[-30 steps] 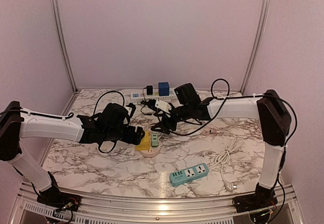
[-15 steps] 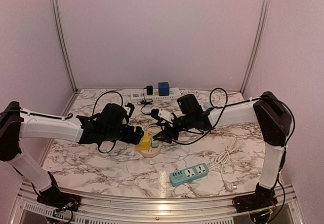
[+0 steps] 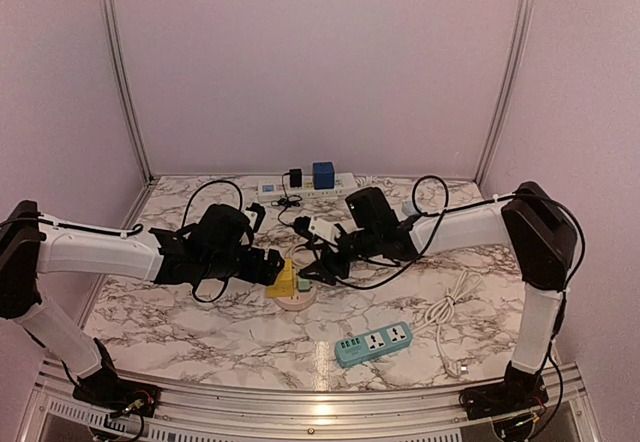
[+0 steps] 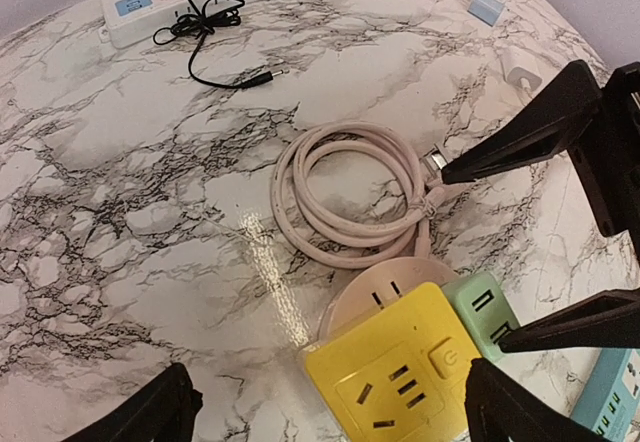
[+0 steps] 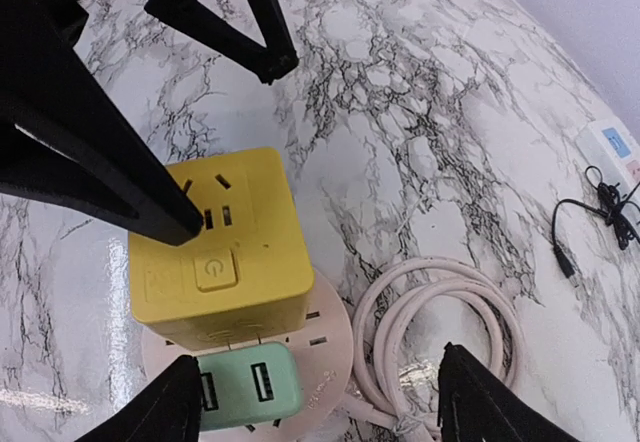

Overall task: Insert the plug
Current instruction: Press the plug into the socket slot, then move the socket to the center of the board.

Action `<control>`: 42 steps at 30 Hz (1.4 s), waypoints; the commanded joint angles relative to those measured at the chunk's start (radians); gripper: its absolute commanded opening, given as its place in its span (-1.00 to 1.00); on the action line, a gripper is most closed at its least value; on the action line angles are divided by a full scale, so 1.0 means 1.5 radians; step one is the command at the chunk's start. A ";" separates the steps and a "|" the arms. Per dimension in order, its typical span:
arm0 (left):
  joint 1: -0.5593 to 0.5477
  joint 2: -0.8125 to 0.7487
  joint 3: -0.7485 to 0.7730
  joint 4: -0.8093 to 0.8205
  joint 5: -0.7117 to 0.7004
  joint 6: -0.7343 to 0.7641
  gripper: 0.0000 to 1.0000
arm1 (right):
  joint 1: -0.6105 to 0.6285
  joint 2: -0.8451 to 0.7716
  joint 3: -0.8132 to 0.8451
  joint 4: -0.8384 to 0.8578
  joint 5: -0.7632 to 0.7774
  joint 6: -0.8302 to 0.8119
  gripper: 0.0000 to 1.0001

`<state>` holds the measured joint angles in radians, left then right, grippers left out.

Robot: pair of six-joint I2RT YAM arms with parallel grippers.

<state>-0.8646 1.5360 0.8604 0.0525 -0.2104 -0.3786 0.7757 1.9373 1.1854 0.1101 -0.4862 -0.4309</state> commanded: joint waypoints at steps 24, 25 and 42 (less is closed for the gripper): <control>-0.123 0.134 0.233 -0.179 -0.089 0.152 0.98 | -0.051 -0.462 -0.199 -0.130 0.389 0.250 0.97; -0.131 0.147 0.245 -0.194 -0.109 0.152 0.98 | -0.052 -0.469 -0.204 -0.131 0.394 0.253 0.97; -0.237 0.157 0.128 -0.236 -0.411 0.142 0.98 | -0.053 -0.456 -0.214 -0.135 0.393 0.259 0.97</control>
<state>-1.2175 1.7889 1.0809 -0.2699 -0.7307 -0.1715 0.6971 1.2385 0.8593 -0.1013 0.1059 -0.0570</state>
